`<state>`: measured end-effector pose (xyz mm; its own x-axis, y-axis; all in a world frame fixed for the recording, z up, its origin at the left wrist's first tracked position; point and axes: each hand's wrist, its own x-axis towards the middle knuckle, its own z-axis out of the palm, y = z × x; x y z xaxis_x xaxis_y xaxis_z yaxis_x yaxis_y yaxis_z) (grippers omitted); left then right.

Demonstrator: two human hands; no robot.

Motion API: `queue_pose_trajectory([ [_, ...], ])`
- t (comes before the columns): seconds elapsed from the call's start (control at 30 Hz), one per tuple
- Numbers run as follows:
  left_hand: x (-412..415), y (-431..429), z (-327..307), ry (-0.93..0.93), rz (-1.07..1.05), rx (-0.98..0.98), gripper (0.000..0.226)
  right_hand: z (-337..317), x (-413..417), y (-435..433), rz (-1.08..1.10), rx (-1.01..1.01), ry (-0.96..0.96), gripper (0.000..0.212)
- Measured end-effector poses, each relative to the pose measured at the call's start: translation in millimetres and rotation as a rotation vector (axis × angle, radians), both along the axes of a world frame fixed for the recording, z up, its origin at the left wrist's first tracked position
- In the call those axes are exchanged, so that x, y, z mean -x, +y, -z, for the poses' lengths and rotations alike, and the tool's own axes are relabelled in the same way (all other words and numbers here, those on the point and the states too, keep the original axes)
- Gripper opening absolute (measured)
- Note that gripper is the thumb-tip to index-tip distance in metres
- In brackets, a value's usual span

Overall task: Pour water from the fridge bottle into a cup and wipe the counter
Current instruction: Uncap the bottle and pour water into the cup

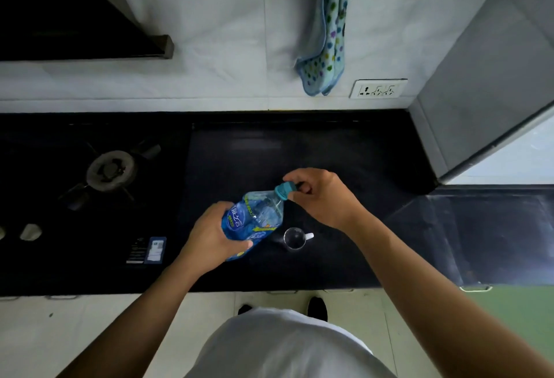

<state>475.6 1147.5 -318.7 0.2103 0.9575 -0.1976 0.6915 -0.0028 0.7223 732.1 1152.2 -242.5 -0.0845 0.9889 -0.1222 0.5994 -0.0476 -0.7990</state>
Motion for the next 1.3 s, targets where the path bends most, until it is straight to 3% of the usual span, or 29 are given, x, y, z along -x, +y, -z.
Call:
queue_pose_trajectory([
  [0.27,5.3,11.0,-14.5,-0.007,0.049,-0.027,0.069,-13.4,1.7,12.3,-0.121,-0.109,-0.104,0.031],
  [0.43,7.3,14.8,-22.6,-0.022,0.056,-0.047,0.068,-29.4,9.3,15.5,-0.063,-0.012,-0.266,0.016],
  [0.53,8.8,16.3,-25.1,-0.04,0.076,-0.05,0.068,-38.5,18.7,14.8,0.032,0.083,-0.379,0.057],
  [0.63,9.2,18.2,-26.3,-0.076,0.069,-0.032,0.067,-44.2,27.2,9.9,0.131,0.104,-0.403,0.07],
  [0.7,10.0,19.3,-27.1,-0.099,0.071,-0.032,0.066,-50.3,28.2,8.0,0.161,0.101,-0.33,0.065],
  [0.77,11.6,20.0,-28.4,-0.108,0.09,-0.033,0.067,-55.9,24.8,6.0,0.085,0.106,-0.211,0.04],
  [0.8,12.1,20.4,-29.1,-0.11,0.099,-0.039,0.067,-58.6,21.6,5.7,0.016,0.109,-0.204,0.022],
  [0.9,13.7,21.9,-31.0,-0.125,0.11,-0.053,0.066,-57.2,22.5,4.1,-0.04,0.055,-0.268,0.007],
  [1.0,12.9,22.7,-33.7,-0.135,0.123,-0.057,0.067,-54.9,29.0,4.5,0.137,0.053,-0.355,0.052],
  [1.03,12.7,22.8,-34.3,-0.141,0.127,-0.058,0.067,-54.1,27.0,4.1,0.156,0.063,-0.364,0.058],
  [1.13,12.7,23.2,-35.6,-0.151,0.132,-0.069,0.067,-62.5,15.6,0.4,-0.001,0.1,-0.239,0.027],
  [1.2,12.3,23.5,-34.7,-0.151,0.148,-0.079,0.067,-66.5,8.6,-0.9,-0.094,0.096,-0.205,0.025],
  [1.3,10.2,23.5,-33.6,-0.14,0.18,-0.082,0.068,-65.7,13.3,-0.9,0.002,0.089,-0.283,0.012],
])
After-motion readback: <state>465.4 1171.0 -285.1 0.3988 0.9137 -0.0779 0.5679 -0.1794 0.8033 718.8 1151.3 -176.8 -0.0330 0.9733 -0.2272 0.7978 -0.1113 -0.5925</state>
